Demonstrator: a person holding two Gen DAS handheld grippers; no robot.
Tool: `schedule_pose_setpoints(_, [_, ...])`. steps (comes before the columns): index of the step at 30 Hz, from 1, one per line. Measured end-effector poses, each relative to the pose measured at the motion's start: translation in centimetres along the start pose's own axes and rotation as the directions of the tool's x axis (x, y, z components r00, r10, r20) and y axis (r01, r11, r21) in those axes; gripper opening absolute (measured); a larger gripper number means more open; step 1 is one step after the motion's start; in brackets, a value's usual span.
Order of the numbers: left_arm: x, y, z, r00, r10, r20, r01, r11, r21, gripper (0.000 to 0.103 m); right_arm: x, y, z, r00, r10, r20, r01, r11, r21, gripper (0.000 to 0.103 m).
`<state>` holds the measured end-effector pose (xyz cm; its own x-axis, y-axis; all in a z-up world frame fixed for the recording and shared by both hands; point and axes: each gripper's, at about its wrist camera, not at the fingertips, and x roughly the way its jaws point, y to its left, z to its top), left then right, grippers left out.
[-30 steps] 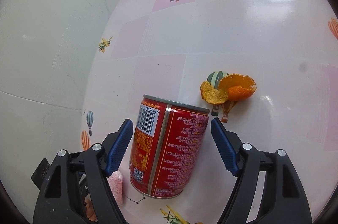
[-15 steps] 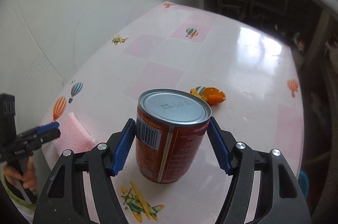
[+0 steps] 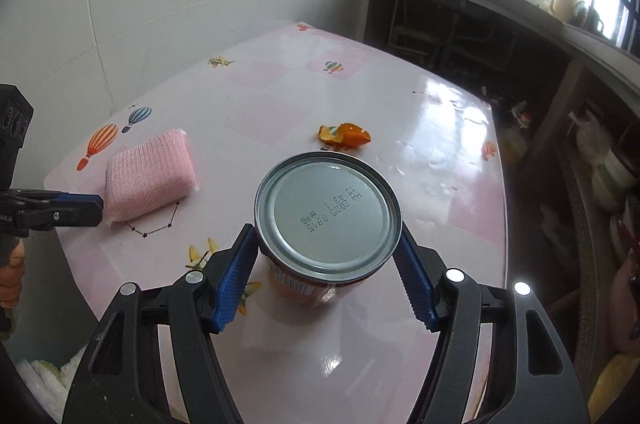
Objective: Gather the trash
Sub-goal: 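Lift the red can with the right gripper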
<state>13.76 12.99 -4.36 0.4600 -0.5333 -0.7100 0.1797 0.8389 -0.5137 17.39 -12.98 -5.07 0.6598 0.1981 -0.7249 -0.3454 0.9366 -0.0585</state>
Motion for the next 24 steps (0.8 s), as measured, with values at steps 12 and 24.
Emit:
schedule_pose_setpoints(12, [-0.9, -2.6, 4.7, 0.983, 0.164, 0.086, -0.178, 0.964, 0.197, 0.093, -0.4, -1.3, -1.1, 0.997, 0.076, -0.002, -0.075, 0.988, 0.133, 0.070])
schedule_pose_setpoints(24, [6.3, -1.4, 7.0, 0.948, 0.317, -0.035, -0.294, 0.911, 0.288, 0.093, 0.0, -2.1, -1.0, 0.994, 0.108, -0.007, -0.105, 0.979, 0.175, 0.082])
